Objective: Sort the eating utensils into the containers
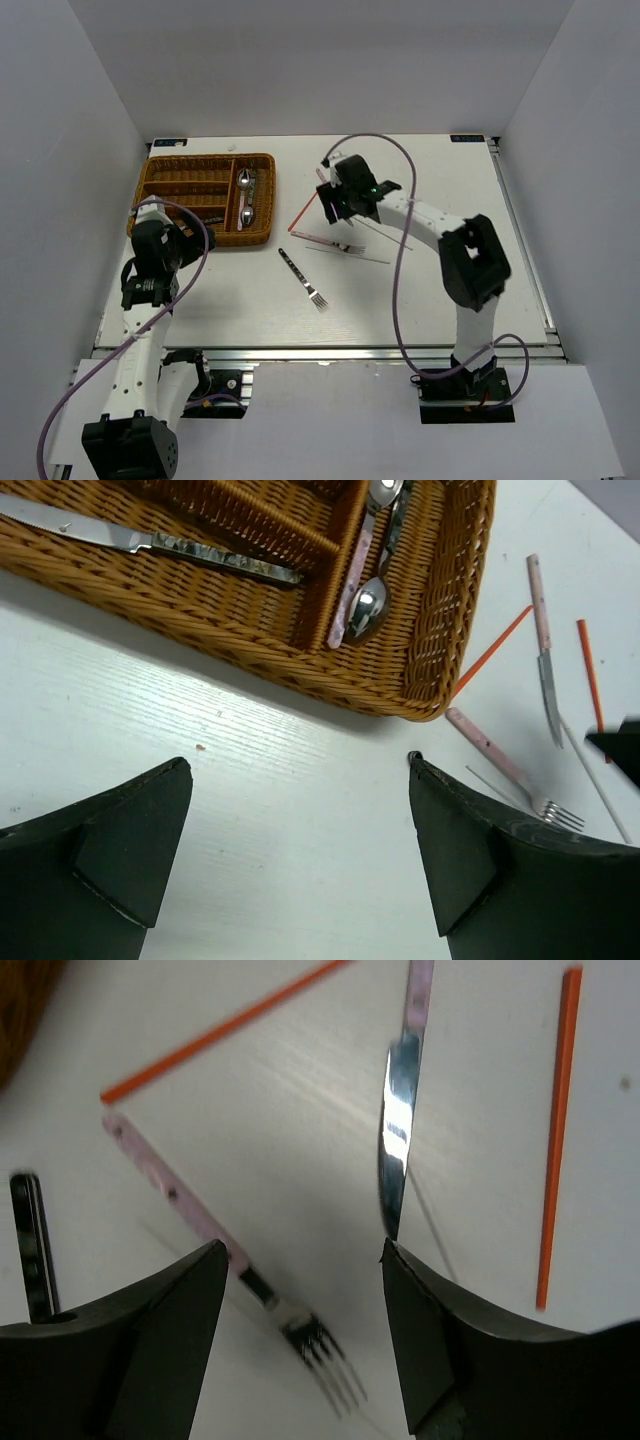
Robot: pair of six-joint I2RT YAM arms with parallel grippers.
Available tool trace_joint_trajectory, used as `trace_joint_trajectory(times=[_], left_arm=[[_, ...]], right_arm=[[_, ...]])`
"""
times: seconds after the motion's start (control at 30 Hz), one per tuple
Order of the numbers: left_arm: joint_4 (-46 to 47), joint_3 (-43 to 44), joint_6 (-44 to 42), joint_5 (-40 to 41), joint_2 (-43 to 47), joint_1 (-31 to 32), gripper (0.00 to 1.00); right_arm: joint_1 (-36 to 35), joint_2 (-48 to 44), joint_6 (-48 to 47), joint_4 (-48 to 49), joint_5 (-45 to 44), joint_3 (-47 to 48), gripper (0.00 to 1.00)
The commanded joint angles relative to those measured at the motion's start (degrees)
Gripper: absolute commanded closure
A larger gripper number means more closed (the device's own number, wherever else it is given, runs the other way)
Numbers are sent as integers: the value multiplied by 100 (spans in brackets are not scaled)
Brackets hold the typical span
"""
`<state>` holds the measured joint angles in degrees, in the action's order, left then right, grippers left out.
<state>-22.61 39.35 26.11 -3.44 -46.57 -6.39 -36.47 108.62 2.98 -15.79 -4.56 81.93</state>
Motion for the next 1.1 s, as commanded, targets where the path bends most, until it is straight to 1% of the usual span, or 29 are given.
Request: trace_joint_trajectory(times=[0.0,0.03,0.07,0.1,0.13,0.17,0.23,0.27,0.33,0.4,0.43,0.5,0.57,0.63,0.67,0.7,0.8,1.07], left_arm=[[292,-24,-176,-42,174,50,2],[336,-68,-159,-34,218,59,2],[328,-59,-167,-34,201,59,2],[284,-33,-176,-51,157,59,2],[284,-42,-185,-51,96,59,2],[275,-33,-185,-34,60,68,2],[248,-24,-203,-34,25,77,2],[248,-24,-203,-8,16,86,2],[222,-7,-229,28,7,103,2],[205,-15,-238,37,7,130,2],[204,-24,-238,37,7,138,2],[204,-24,-238,37,7,156,2],[204,-16,-238,19,-10,165,2],[196,-7,-238,19,-37,165,2],[196,2,-238,28,-37,173,2],[187,2,-238,45,-45,165,2],[178,-7,-238,54,-54,165,2],[178,-7,-238,37,-89,173,2]], right_arm=[[61,928,-87,235,-361,1155,32],[87,1203,-122,156,-370,1846,33],[105,1475,-157,25,-423,2253,33],[131,2052,-166,-298,-406,2683,35],[157,2336,-210,-476,-362,3506,36],[166,2818,-271,-608,-362,3871,37],[184,3112,-394,-714,-510,4338,38],[201,3174,-473,-636,-563,4436,39],[263,3105,-509,-208,-616,4210,41],[359,2929,-457,40,-406,3805,43],[455,2902,-439,102,-336,3743,47],[526,2884,-439,120,-38,3690,49],[614,3041,-483,-72,330,3777,51],[667,3174,-535,-231,403,3979,56],[667,3244,-579,-301,577,4041,57],[667,3393,-623,-519,587,4128,58],[667,3570,-711,-723,544,4340,60],[676,3684,-694,-750,623,4296,61]])
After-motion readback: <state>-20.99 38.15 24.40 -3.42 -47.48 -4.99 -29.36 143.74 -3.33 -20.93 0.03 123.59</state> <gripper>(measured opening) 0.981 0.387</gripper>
